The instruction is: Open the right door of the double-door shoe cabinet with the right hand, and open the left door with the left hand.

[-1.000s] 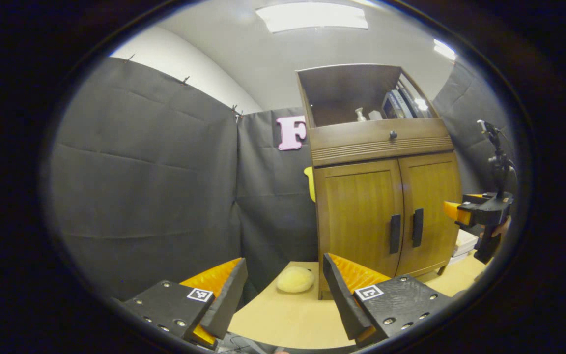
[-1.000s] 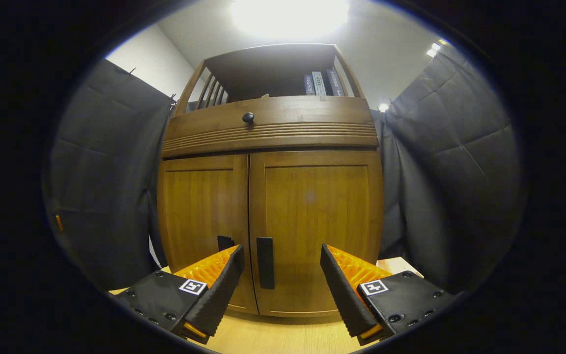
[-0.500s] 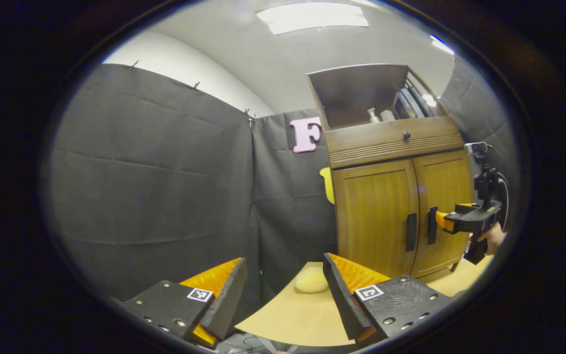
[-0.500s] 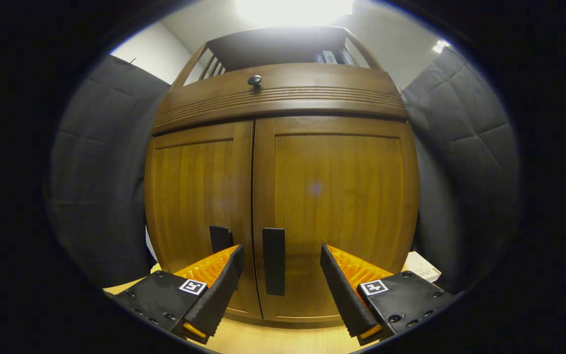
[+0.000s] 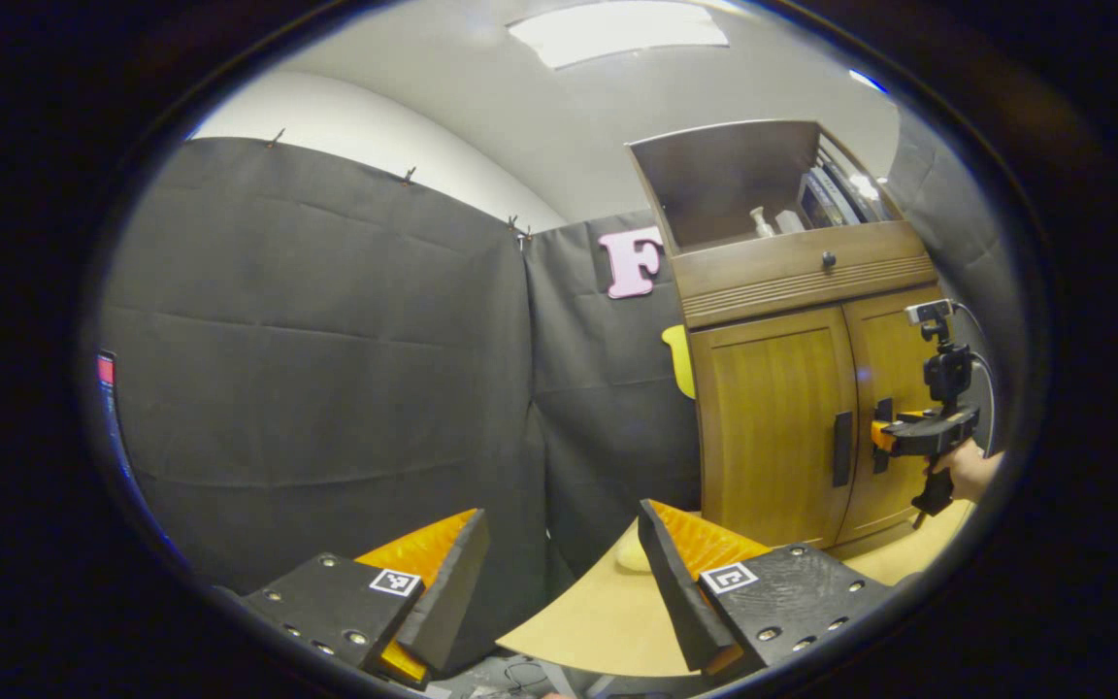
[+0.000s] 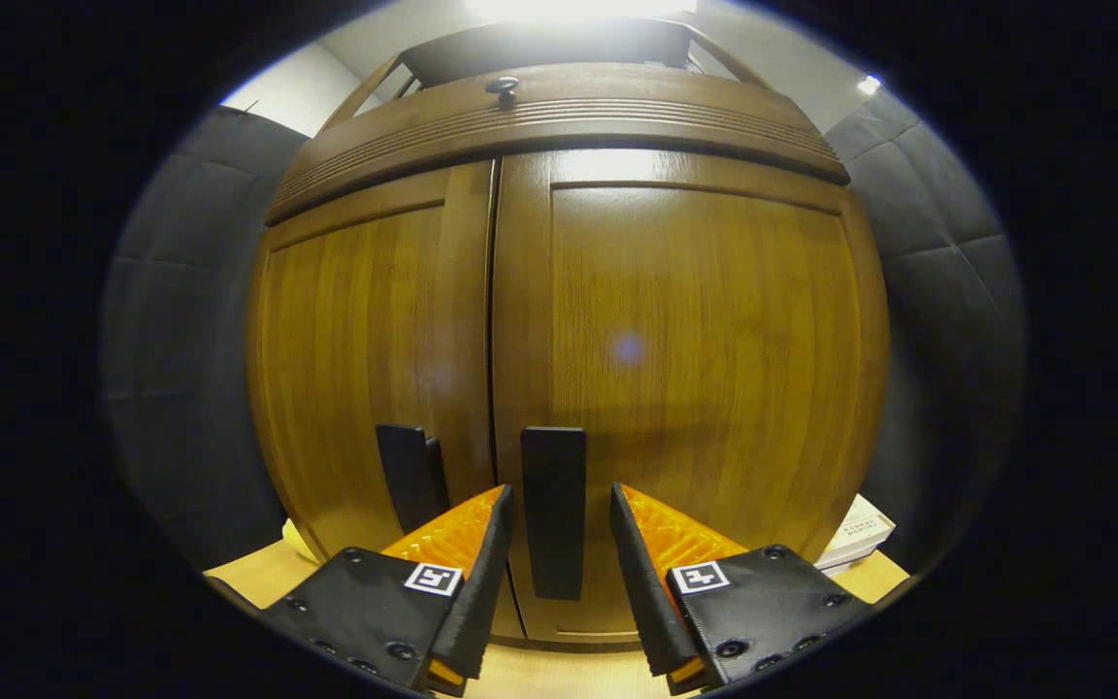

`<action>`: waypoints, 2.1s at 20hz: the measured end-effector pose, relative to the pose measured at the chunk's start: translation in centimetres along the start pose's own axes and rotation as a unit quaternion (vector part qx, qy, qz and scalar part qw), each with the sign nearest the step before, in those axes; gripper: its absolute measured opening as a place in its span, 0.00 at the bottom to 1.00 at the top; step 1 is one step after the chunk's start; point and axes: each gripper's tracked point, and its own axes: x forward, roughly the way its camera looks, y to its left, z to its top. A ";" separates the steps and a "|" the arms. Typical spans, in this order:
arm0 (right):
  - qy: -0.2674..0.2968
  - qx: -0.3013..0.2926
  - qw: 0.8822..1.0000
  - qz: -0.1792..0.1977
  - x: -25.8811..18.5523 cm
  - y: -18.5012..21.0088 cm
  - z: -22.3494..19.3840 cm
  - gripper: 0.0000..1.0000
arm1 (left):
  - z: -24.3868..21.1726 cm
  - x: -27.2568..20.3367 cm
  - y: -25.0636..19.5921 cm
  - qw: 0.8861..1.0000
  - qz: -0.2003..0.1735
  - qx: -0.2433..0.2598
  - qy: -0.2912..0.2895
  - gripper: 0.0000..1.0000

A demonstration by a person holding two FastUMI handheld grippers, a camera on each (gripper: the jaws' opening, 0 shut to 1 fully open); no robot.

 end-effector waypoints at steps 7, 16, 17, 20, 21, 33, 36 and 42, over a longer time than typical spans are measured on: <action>0.022 0.032 0.999 0.003 1.1 -0.1 -0.9 0.41 | -0.2 0.1 0.1 1.000 0.009 -0.002 0.002 0.87; 0.026 0.026 0.999 0.018 -0.1 0.0 -1.1 0.11 | 0.5 0.1 -0.5 1.000 -0.025 -0.002 -0.010 0.90; 0.026 0.027 0.999 0.021 -0.5 0.0 -1.1 0.11 | 0.6 0.1 -0.5 0.999 -0.030 -0.003 -0.011 0.90; 0.026 0.031 0.999 0.031 -2.0 -0.1 -1.2 0.11 | 1.1 0.1 -0.9 0.999 -0.051 -0.015 -0.009 0.91; 0.027 0.031 0.999 0.035 -2.5 -0.1 -1.3 0.11 | 1.2 0.0 -0.9 0.998 -0.058 -0.017 -0.008 0.89; 0.037 0.037 0.997 0.059 -9.5 -1.7 -1.7 0.11 | 1.3 -0.7 -2.5 0.989 -0.143 -0.038 -0.014 0.90; 0.037 0.036 0.997 0.059 -11.1 -2.6 -1.8 0.11 | 1.2 -0.9 -2.7 0.986 -0.162 -0.040 -0.019 0.90; 0.038 0.038 0.997 0.047 -14.2 -4.9 -1.9 0.11 | 2.4 -1.8 -2.8 0.978 -0.201 -0.044 -0.027 0.90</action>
